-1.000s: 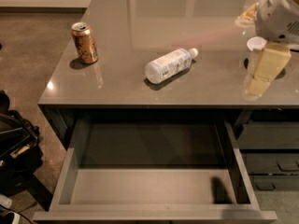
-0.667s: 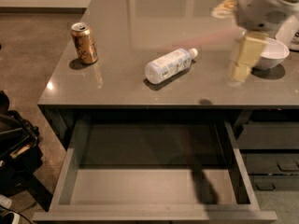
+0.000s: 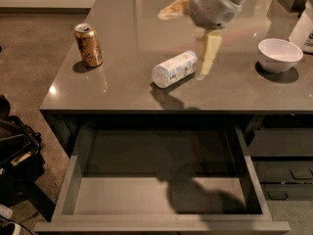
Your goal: Place blue plastic bottle into top drawer
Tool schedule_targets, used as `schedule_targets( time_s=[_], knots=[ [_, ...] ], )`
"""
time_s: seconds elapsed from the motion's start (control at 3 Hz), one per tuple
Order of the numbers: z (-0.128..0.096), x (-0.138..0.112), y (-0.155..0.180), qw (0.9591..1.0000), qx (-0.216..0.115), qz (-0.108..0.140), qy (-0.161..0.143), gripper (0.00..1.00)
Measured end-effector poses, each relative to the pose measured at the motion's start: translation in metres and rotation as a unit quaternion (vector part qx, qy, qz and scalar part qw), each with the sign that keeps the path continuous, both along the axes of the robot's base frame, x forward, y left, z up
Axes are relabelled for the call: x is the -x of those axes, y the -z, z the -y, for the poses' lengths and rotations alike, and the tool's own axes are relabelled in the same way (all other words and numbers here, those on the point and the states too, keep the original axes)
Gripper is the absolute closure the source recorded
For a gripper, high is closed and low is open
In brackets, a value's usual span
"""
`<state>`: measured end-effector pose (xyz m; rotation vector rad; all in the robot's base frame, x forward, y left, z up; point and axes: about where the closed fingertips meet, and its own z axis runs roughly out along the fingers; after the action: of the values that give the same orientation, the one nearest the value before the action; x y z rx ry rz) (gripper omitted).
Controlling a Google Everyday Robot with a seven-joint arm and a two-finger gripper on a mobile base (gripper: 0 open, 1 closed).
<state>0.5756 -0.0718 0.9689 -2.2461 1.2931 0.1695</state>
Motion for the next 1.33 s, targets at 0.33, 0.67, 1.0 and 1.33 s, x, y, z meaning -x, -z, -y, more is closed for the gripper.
schedule_targets(
  time_s=[0.33,0.67,1.0,1.33],
  knots=[
    [-0.001,-0.006,0.002,0.9998,0.000,0.014,-0.016,0.00],
    [-0.002,-0.008,0.002,0.9998,-0.004,0.015,-0.013,0.00],
    [0.006,-0.026,0.008,0.9992,-0.001,0.022,-0.032,0.00],
    [0.014,-0.051,0.015,0.9977,-0.009,0.034,-0.058,0.00]
  ],
)
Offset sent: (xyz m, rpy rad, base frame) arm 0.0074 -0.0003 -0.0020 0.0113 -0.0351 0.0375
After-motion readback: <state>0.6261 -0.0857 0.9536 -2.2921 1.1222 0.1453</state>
